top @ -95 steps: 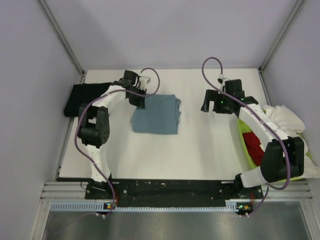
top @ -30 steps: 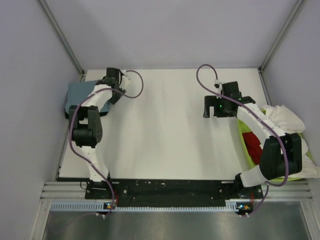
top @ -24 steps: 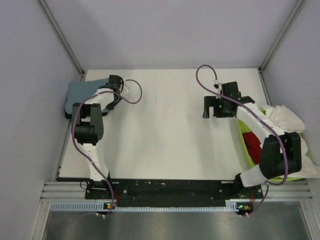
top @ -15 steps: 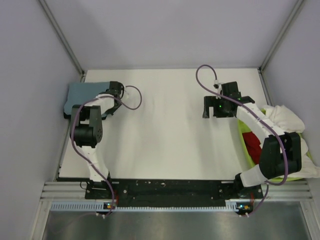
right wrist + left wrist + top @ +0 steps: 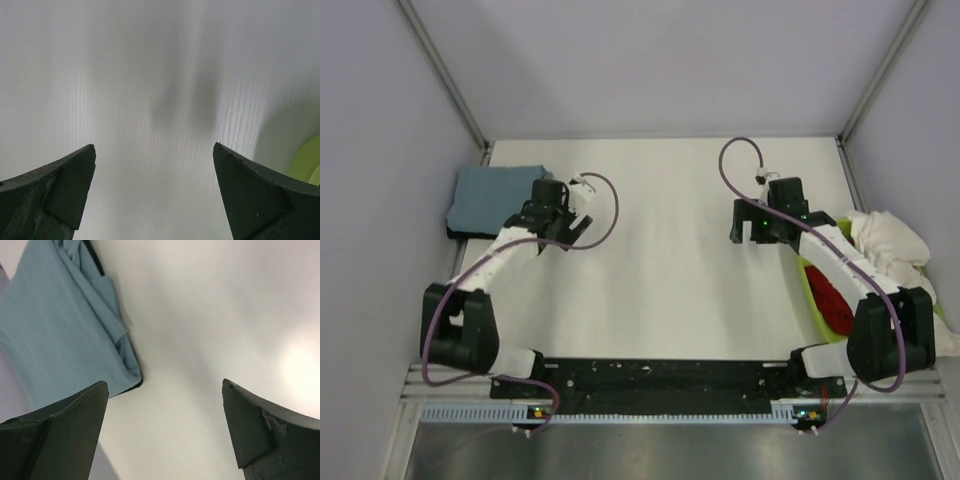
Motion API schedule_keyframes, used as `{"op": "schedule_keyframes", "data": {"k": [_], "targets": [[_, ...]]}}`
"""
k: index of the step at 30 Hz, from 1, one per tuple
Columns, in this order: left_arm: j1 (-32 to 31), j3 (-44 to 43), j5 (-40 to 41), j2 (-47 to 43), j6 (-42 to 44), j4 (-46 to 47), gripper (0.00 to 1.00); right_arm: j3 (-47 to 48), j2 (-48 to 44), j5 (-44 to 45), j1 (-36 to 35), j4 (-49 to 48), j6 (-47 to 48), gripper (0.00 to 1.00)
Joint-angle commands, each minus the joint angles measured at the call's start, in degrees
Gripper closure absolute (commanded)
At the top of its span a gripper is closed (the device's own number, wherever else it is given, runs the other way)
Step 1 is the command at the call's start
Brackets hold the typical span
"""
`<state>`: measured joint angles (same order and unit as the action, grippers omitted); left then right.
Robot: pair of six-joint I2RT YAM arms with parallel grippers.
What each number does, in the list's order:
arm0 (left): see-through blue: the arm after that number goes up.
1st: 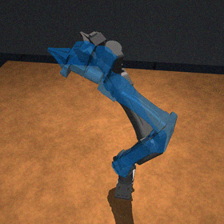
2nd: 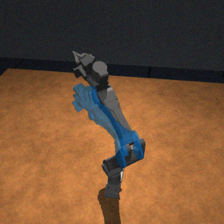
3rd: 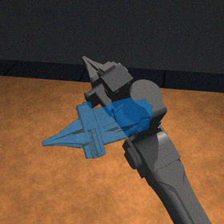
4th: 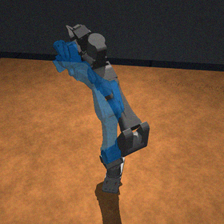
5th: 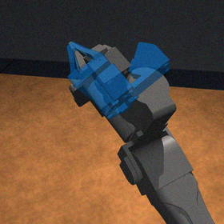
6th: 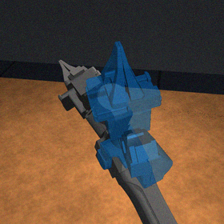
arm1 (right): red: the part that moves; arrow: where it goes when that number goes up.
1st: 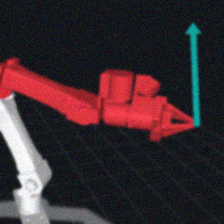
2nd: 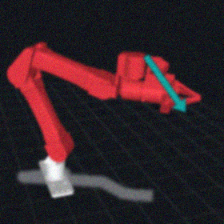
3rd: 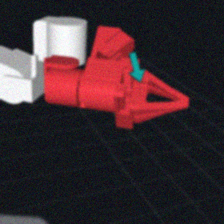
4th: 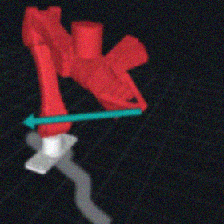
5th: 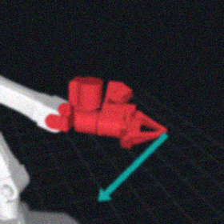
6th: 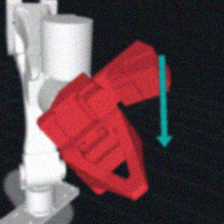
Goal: Fold and stack the t-shirts
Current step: Put the neatly folded tshirt into the corner of the board with the left arm
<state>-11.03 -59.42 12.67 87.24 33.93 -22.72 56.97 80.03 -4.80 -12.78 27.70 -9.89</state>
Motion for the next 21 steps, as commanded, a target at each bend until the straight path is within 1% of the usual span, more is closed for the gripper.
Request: {"op": "schedule_keyframes", "data": {"k": [1,4,7,8,10,12,14,16,21], "targets": [[-0.4,10.88,-15.73,-12.69,-8.78,11.0,0.01,-6.5,-8.21,3.56,-0.58,-12.29,-3.2,0.01],[-0.31,19.22,-15.04,-16.13,-13.09,20.66,0.01,-12.65,-12.43,6.19,-0.58,-19.42,-4.43,0.01],[-0.31,28.19,-13.29,-18.15,-18.62,34.28,0.01,-18.37,-16.38,9.36,-0.58,-26.18,-4.17,0.01],[-0.31,30.65,-10.93,-18.86,-20.82,38.41,0.01,-20.47,-17.44,10.24,-0.58,-27.34,-3.91,0.01],[-0.31,35.32,-9.42,-19.3,-23.55,48.42,0.01,-23.91,-20.16,11.39,-0.58,-31.99,-3.03,0.01],[-0.31,36.83,-8.97,-18.95,-25.49,51.19,0.01,-26.46,-21.4,11.74,-0.58,-34.81,-2.59,0.01],[-0.31,36.39,-10.02,-18.08,-26.72,50.93,0.01,-28.4,-21.93,12.62,-0.5,-36.84,-2.42,0.01],[-0.31,36.48,-11.25,-17.2,-26.29,51.81,0.01,-29.72,-21.93,13.76,-0.58,-38.07,-2.41,0.01],[-0.31,37.79,-11.96,-18.6,-26.55,52.78,0.01,-31.22,-22.11,15.08,-0.58,-38.95,-2.33,0.01]]}}
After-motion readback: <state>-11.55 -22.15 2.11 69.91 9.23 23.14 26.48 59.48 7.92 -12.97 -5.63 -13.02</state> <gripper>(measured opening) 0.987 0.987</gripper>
